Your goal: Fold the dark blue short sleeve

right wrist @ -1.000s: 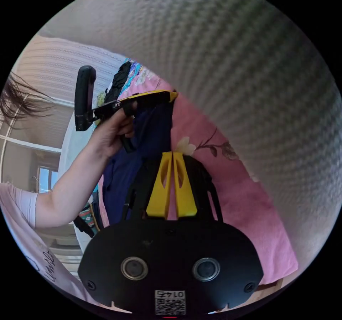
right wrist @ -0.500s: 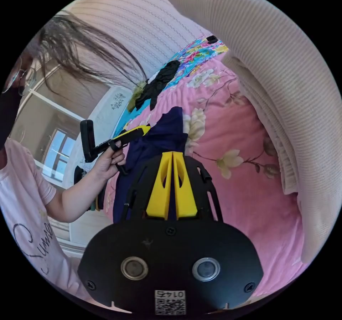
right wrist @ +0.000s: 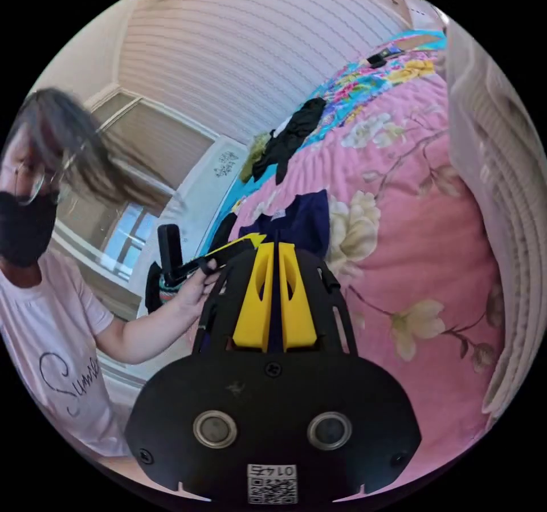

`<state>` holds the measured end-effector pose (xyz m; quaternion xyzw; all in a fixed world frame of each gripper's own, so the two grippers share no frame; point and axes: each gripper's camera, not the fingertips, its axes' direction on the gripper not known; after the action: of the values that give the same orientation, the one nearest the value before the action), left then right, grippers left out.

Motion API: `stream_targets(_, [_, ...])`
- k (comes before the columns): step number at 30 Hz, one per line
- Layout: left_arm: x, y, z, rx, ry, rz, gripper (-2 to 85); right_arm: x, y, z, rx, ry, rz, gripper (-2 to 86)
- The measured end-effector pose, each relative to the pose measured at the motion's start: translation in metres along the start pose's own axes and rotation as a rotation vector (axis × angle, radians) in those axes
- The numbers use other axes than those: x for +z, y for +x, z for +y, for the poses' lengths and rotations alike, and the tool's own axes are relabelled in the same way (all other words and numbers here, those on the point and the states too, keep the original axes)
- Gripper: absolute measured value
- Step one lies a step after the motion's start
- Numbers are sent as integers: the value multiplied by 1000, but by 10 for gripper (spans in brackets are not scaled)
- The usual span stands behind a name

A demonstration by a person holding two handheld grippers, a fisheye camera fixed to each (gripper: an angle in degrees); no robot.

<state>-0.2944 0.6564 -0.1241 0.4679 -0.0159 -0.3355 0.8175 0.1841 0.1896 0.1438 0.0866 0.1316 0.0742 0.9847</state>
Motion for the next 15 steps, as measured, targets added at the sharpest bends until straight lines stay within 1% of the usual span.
stream_targets(1, [-3,-3,3,-8,-1,-6,-2,-3,-15,5,-74,-25,9,12])
stream_targets(2, [-8,-11,9,-36,-12,-18,2,1,-29,10,-145,-92,34,12])
stream_targets(3, [-13,-19,16,-66,-28,-15,8,4,-35,13,-175,-136,49,12])
stream_targets(4, [-15,-23,19,-81,-41,-11,13,14,-43,19,-217,-236,79,14])
stream_targets(5, [-20,-30,25,-106,-67,-11,21,25,-48,25,-241,-333,100,15])
stream_targets(8, [-42,-43,37,-124,-104,-38,37,41,-54,35,-250,-501,123,19])
stream_targets(11, [-75,-57,43,-136,-108,-56,40,46,-64,29,-283,-553,145,23])
stream_targets(13, [-95,-67,43,-140,-98,-95,41,49,-73,15,-311,-540,180,26])
stream_targets(15, [-122,-85,37,-144,-63,-203,41,58,-82,-6,-341,-494,251,32])
